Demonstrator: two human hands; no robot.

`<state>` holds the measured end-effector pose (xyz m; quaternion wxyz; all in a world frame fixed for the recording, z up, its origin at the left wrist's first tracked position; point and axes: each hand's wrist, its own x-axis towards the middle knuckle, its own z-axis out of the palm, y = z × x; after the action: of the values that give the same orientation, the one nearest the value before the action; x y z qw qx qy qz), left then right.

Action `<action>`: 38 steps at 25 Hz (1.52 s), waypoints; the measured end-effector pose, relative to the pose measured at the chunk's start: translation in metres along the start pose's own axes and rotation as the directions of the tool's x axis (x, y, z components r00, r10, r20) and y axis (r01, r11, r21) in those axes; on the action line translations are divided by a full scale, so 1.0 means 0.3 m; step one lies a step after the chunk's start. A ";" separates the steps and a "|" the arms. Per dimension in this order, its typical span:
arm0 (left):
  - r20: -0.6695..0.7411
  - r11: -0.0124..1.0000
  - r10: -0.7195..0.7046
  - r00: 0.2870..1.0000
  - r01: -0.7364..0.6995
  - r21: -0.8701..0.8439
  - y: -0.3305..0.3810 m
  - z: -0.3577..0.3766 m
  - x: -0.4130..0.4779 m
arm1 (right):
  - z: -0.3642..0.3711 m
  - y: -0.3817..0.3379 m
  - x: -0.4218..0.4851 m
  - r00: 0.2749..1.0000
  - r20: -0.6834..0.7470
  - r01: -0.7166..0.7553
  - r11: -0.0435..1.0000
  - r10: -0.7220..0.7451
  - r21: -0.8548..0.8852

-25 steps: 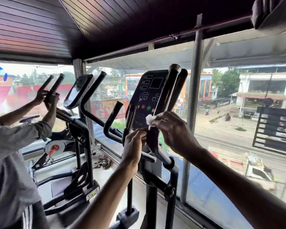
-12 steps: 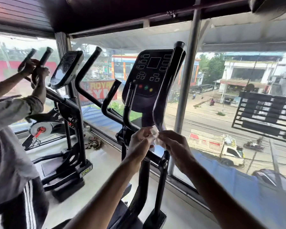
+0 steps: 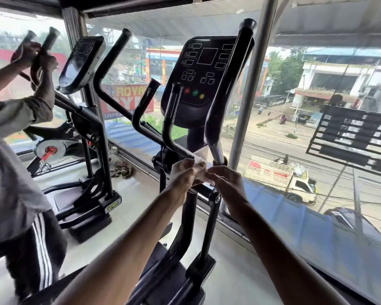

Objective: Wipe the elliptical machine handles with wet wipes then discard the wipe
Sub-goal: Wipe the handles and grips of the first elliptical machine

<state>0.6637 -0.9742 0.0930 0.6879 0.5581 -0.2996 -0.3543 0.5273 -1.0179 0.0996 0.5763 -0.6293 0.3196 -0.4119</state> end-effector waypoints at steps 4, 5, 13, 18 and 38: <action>0.040 0.998 -0.044 0.998 0.046 -0.031 -0.021 -0.005 0.035 | 0.029 0.046 0.047 0.992 -0.121 0.028 0.995 -0.040 -0.101; 0.041 0.999 -0.050 0.998 0.050 0.001 -0.027 -0.012 0.049 | 0.035 0.053 0.053 0.993 -0.120 0.009 0.995 -0.020 -0.095; 0.120 0.993 -0.066 0.991 0.053 0.103 -0.025 -0.097 0.194 | 0.136 0.085 0.127 0.944 -0.323 -0.080 0.997 0.072 -0.013; 0.298 0.986 -0.164 0.941 0.157 0.045 -0.048 -0.153 0.329 | 0.226 0.108 0.177 0.877 -0.480 -0.062 0.997 0.037 -0.036; 0.182 0.853 0.332 0.925 -0.377 0.361 -0.233 0.063 0.492 | 0.133 0.225 0.309 0.730 -0.617 -0.085 0.855 -0.296 -0.511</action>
<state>0.7218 -1.1148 0.0306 0.5984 0.5976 -0.5004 -0.1854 0.6099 -1.0895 0.0469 0.2087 -0.5821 0.5652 -0.5461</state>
